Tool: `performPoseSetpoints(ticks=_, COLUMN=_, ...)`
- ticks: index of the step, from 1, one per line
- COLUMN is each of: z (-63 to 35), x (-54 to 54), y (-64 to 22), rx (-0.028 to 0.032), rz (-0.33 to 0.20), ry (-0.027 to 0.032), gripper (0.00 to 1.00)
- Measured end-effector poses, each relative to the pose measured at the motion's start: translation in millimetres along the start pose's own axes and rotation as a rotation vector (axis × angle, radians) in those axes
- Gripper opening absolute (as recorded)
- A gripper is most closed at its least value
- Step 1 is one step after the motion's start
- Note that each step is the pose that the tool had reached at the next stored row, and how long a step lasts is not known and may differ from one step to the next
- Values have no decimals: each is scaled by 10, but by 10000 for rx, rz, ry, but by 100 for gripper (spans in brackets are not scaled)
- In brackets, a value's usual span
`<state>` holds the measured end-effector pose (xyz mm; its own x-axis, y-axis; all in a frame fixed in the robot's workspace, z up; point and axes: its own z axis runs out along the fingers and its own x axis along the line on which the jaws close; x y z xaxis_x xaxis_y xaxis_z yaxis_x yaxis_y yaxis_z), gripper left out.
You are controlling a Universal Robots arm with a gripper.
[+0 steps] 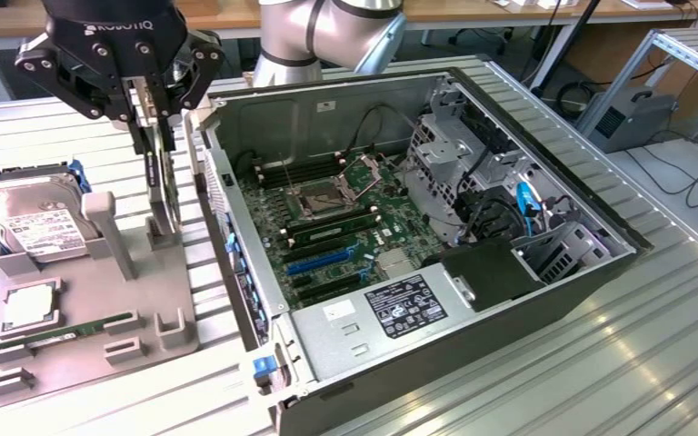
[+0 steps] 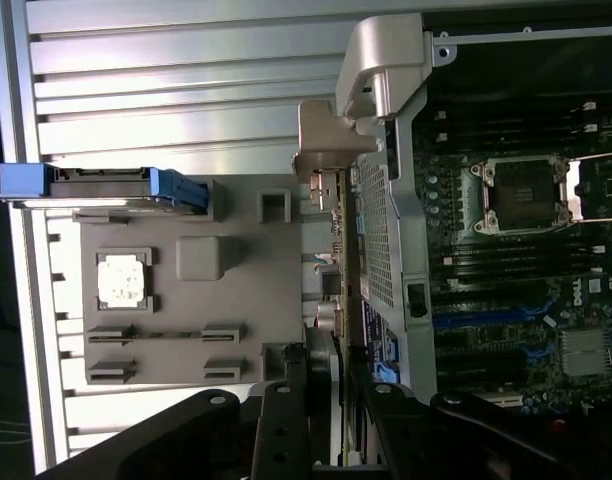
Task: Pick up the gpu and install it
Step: 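Pick up the gpu and move the gpu toward the slot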
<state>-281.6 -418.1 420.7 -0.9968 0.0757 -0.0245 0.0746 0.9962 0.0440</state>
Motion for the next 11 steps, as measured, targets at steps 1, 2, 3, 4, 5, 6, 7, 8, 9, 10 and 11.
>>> performPoseSetpoints(ticks=1, z=0, x=-9, y=1, rx=0, rz=0, ry=1, gripper=27)
performPoseSetpoints(ticks=2, z=0, x=-18, y=1, rx=0, rz=0, ry=0, gripper=27)
performPoseSetpoints(ticks=3, z=1, x=-27, y=2, rx=-1, rz=0, ry=0, gripper=27)
performPoseSetpoints(ticks=4, z=1, x=-35, y=3, rx=0, rz=1, ry=-1, gripper=27)
performPoseSetpoints(ticks=5, z=1, x=-45, y=3, rx=0, rz=0, ry=0, gripper=27)
performPoseSetpoints(ticks=6, z=2, x=-54, y=4, rx=0, rz=0, ry=0, gripper=27)
performPoseSetpoints(ticks=7, z=1, x=-63, y=5, rx=1, rz=1, ry=1, gripper=27)
performPoseSetpoints(ticks=8, z=2, x=-72, y=5, rx=1, rz=0, ry=0, gripper=27)
performPoseSetpoints(ticks=9, z=2, x=-78, y=6, rx=1, rz=0, ry=0, gripper=27)
performPoseSetpoints(ticks=10, z=2, x=-86, y=7, rx=2, rz=0, ry=0, gripper=27)
performPoseSetpoints(ticks=11, z=2, x=-98, y=7, rx=4, rz=0, ry=0, gripper=27)
